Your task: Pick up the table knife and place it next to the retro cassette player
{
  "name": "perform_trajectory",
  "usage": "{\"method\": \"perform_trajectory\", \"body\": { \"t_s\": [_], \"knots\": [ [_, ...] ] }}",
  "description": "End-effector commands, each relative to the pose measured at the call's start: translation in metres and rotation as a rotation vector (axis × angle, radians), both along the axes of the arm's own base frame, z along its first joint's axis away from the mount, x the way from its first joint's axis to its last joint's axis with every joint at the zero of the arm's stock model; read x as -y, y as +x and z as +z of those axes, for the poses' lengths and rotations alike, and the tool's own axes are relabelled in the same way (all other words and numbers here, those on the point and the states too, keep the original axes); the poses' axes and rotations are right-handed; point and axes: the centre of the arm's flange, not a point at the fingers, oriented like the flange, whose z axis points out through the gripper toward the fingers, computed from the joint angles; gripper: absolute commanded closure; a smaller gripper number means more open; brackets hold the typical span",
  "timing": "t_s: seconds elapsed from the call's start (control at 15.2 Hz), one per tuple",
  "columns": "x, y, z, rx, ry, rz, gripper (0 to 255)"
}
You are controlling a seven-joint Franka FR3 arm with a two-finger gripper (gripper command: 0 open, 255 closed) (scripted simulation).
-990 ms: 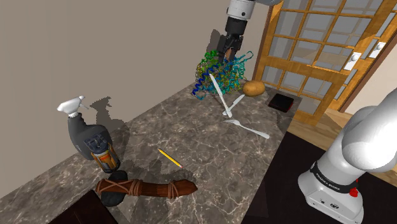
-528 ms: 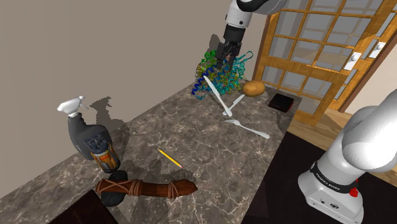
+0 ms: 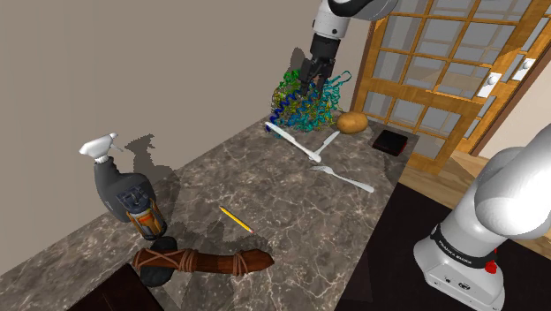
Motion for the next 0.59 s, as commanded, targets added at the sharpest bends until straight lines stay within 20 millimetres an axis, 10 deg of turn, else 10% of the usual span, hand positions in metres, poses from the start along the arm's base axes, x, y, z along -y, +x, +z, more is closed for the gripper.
{"method": "perform_trajectory", "body": {
  "t_s": [0.0,0.53],
  "knots": [
    [0.0006,0.0010,-0.0076,-0.016,-0.001,-0.002,255],
    [-0.0001,0.0021,-0.0095,-0.017,-0.001,-0.002,255]
  ]
}}
